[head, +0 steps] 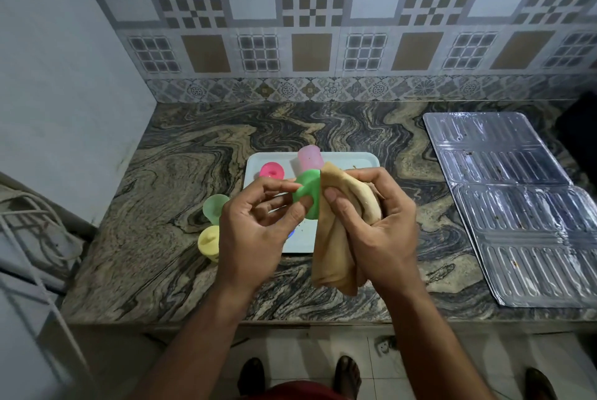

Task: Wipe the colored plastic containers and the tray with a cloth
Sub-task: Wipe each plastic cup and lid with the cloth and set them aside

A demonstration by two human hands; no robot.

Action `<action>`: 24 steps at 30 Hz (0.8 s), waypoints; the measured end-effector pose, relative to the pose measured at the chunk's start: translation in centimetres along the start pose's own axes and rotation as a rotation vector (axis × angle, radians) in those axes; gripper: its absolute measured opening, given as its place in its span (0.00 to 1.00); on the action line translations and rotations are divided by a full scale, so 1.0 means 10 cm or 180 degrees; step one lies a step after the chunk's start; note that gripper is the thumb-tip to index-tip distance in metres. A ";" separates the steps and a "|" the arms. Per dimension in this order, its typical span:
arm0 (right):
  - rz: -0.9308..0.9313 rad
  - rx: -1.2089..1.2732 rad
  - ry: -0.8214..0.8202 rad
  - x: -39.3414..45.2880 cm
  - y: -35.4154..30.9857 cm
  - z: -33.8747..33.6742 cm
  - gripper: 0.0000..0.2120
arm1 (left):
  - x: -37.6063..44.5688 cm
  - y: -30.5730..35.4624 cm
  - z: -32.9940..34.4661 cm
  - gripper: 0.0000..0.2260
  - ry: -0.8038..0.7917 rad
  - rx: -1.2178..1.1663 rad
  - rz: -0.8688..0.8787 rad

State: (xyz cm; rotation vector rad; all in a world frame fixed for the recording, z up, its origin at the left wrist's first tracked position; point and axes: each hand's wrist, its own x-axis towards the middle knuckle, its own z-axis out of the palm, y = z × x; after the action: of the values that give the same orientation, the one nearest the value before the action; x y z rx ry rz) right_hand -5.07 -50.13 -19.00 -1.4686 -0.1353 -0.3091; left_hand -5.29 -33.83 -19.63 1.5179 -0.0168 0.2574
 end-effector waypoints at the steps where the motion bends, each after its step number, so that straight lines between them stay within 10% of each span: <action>1: 0.0008 -0.0014 0.0004 0.00 0.00 0.01 0.11 | 0.01 -0.01 -0.02 0.10 0.0028 0.0056 0.0020; 10: 0.0255 -0.0174 0.0043 -0.10 0.16 0.20 0.08 | 0.52 -0.44 -1.14 0.08 0.0626 0.1993 -0.0242; 24: 0.0432 -0.0181 -0.0181 -0.23 0.20 0.32 0.07 | 1.04 -1.20 -1.58 0.09 0.0018 0.3299 -0.0790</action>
State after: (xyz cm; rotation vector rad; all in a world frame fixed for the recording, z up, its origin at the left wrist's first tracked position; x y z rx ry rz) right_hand -6.33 -46.49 -21.23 -1.5354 -0.0724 -0.1623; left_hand 4.65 -16.98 -30.55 2.5205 0.3571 0.0558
